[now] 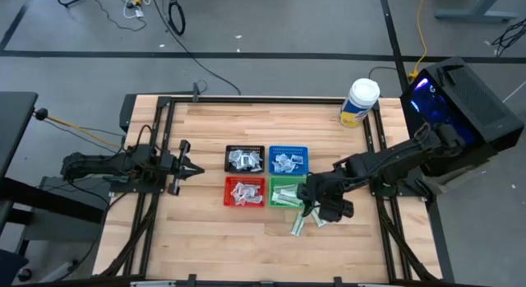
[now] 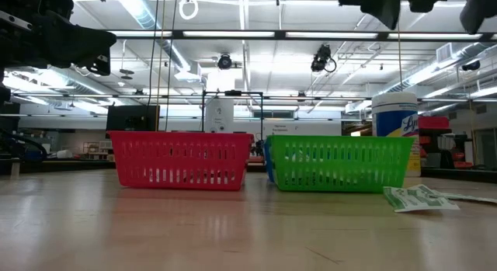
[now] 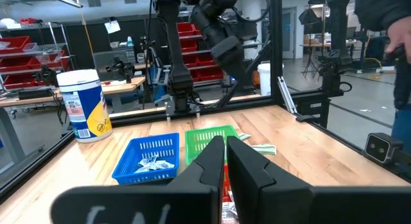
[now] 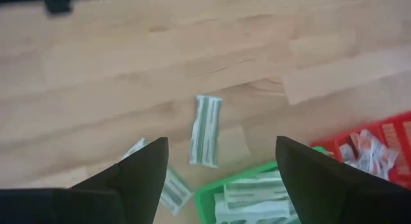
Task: Pick & Place First Aid Supplies
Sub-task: Put the right green bandage pack into the green bin
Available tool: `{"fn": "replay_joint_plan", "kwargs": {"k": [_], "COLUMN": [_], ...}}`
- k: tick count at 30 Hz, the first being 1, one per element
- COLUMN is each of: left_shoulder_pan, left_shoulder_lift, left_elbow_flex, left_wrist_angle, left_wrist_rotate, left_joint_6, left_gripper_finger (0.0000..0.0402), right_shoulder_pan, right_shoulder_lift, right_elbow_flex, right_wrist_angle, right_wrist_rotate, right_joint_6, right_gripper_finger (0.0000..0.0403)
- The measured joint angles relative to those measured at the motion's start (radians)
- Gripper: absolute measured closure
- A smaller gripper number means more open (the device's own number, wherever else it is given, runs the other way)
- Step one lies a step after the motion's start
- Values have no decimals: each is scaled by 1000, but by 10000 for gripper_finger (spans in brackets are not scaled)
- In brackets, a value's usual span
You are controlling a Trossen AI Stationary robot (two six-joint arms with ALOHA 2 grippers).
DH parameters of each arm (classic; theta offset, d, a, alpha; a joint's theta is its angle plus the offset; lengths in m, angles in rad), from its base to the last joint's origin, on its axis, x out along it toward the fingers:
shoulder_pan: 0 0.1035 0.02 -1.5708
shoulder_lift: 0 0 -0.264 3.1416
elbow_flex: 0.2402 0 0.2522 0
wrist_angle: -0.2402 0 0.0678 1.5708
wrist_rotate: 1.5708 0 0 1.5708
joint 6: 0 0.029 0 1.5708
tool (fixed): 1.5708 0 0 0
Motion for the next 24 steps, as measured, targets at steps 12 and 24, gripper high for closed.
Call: {"fn": "replay_joint_plan", "kwargs": {"k": [12, 24], "left_shoulder_pan": [0, 0], "left_shoulder_lift": [0, 0], "left_elbow_flex": [0, 0], "left_wrist_angle": [0, 0], "left_wrist_rotate": [0, 0], "left_joint_6": [0, 0], "left_gripper_finger": [376, 376], "right_shoulder_pan": [100, 140], "right_shoulder_lift": [0, 139], "right_elbow_flex": [0, -1], "right_wrist_angle": [-36, -68], "right_wrist_rotate": [51, 95], "right_joint_6": [-272, -369], "right_gripper_finger": [113, 113]}}
